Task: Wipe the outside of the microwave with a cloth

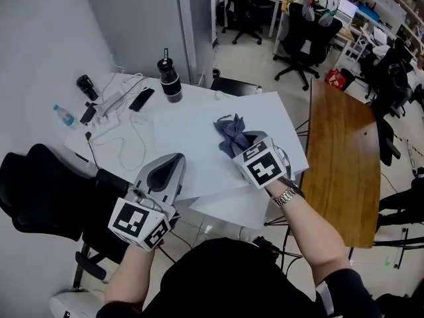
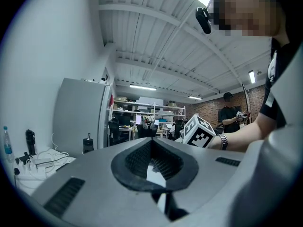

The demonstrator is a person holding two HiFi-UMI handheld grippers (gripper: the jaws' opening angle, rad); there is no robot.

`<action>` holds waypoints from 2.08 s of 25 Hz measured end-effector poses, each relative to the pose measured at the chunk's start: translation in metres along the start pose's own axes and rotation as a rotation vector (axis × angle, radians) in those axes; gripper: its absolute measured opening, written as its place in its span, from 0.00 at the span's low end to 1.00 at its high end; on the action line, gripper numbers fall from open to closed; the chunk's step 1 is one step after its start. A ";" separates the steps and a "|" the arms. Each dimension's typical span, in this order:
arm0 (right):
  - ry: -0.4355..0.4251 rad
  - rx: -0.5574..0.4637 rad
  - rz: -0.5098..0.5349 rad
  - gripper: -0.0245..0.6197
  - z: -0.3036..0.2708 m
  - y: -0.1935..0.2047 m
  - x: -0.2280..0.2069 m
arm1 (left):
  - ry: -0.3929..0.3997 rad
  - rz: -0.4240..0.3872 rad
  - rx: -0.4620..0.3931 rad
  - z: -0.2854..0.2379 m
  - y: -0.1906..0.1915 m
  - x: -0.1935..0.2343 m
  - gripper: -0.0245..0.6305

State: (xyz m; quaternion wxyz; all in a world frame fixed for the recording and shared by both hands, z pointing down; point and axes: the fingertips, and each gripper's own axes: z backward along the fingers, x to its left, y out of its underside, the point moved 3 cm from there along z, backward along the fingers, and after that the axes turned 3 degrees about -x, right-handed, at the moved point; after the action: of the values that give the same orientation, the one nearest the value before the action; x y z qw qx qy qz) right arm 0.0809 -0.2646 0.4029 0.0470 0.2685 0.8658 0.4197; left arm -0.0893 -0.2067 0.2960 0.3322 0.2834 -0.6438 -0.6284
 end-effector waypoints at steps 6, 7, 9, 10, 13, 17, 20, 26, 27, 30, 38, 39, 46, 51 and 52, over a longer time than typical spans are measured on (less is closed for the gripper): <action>0.015 0.006 -0.007 0.15 0.016 0.018 -0.035 | 0.008 0.000 0.007 -0.023 0.000 -0.027 0.04; 0.016 0.007 -0.007 0.15 0.018 0.021 -0.041 | 0.008 0.001 0.009 -0.027 0.000 -0.031 0.04; 0.018 0.008 -0.009 0.15 0.022 0.026 -0.052 | 0.010 0.001 0.015 -0.035 0.001 -0.038 0.04; 0.019 0.008 -0.010 0.15 0.024 0.028 -0.057 | 0.011 0.001 0.018 -0.039 0.001 -0.042 0.04; 0.022 0.005 -0.015 0.15 0.029 0.035 -0.074 | 0.013 -0.003 0.029 -0.051 0.003 -0.052 0.04; 0.024 -0.009 -0.027 0.15 0.036 0.046 -0.095 | 0.016 -0.013 0.046 -0.068 0.006 -0.067 0.04; 0.024 -0.022 -0.041 0.15 0.040 0.052 -0.108 | 0.022 -0.022 0.060 -0.079 0.007 -0.077 0.04; 0.014 -0.068 -0.074 0.15 0.048 0.065 -0.131 | 0.032 -0.033 0.095 -0.099 0.014 -0.096 0.04; 0.013 -0.079 -0.080 0.15 0.049 0.067 -0.137 | 0.034 -0.035 0.101 -0.103 0.015 -0.099 0.04; -0.001 -0.122 -0.109 0.15 0.053 0.075 -0.153 | 0.036 -0.040 0.119 -0.114 0.019 -0.109 0.04; -0.055 -0.223 -0.243 0.15 0.063 0.098 -0.188 | 0.030 -0.055 0.171 -0.134 0.030 -0.129 0.04; -0.059 -0.233 -0.262 0.15 0.063 0.102 -0.193 | 0.029 -0.057 0.174 -0.136 0.030 -0.132 0.04; -0.139 -0.336 -0.364 0.14 0.058 0.123 -0.207 | 0.035 -0.065 0.211 -0.154 0.034 -0.150 0.04; -0.208 -0.409 -0.470 0.14 0.052 0.140 -0.211 | 0.034 -0.069 0.248 -0.162 0.040 -0.165 0.04; -0.219 -0.416 -0.488 0.14 0.050 0.145 -0.212 | 0.032 -0.070 0.252 -0.163 0.041 -0.168 0.04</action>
State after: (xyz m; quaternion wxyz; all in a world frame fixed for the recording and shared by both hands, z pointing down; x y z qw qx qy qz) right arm 0.3381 -0.2630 0.4489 0.2926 0.0812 0.7901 0.5325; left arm 0.1446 -0.1744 0.3236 0.2817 0.3552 -0.7021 -0.5492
